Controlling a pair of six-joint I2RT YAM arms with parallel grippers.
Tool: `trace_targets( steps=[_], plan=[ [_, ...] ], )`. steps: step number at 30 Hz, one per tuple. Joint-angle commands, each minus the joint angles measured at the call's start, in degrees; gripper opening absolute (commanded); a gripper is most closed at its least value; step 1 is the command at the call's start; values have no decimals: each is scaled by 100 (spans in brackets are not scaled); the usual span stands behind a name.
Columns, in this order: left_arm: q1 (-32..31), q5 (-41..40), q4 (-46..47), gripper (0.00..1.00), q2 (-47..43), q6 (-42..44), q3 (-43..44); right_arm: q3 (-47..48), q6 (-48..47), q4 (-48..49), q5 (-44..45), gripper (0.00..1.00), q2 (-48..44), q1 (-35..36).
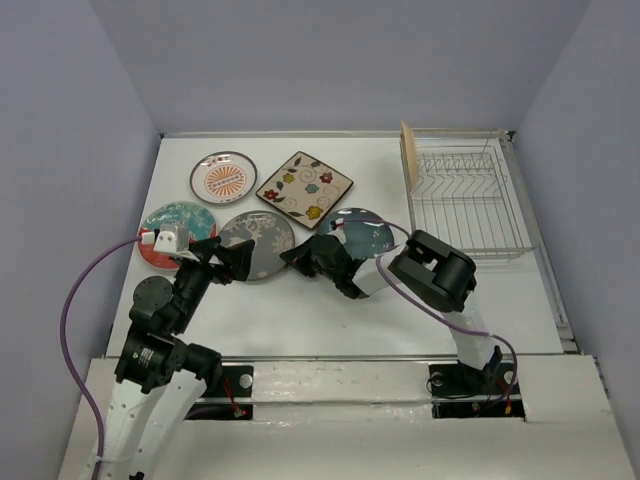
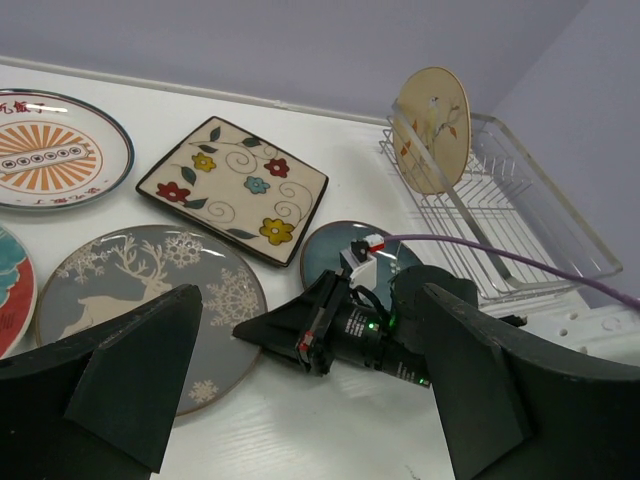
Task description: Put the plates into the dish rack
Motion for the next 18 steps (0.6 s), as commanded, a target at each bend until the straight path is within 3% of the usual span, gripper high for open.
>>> trace_targets(
  steps=[1,6,10,14,18],
  plan=[
    [28,88,196,99,-14,4,228,-476,-442,351,380,7,-477,40],
    [28,115,213,99,12,13,220,-1073,-1480,395,573,7,-1794,154],
    [28,88,213,99,-14,4,220,-1241,-2909,-263,924,7,-3148,154],
    [28,97,213,99,-14,4,220,-698,-4239,-1290,1530,7,-4291,93],
    [28,123,204,99,-14,-5,220,-39,-5233,-1880,1909,7,-5057,-494]
  ],
)
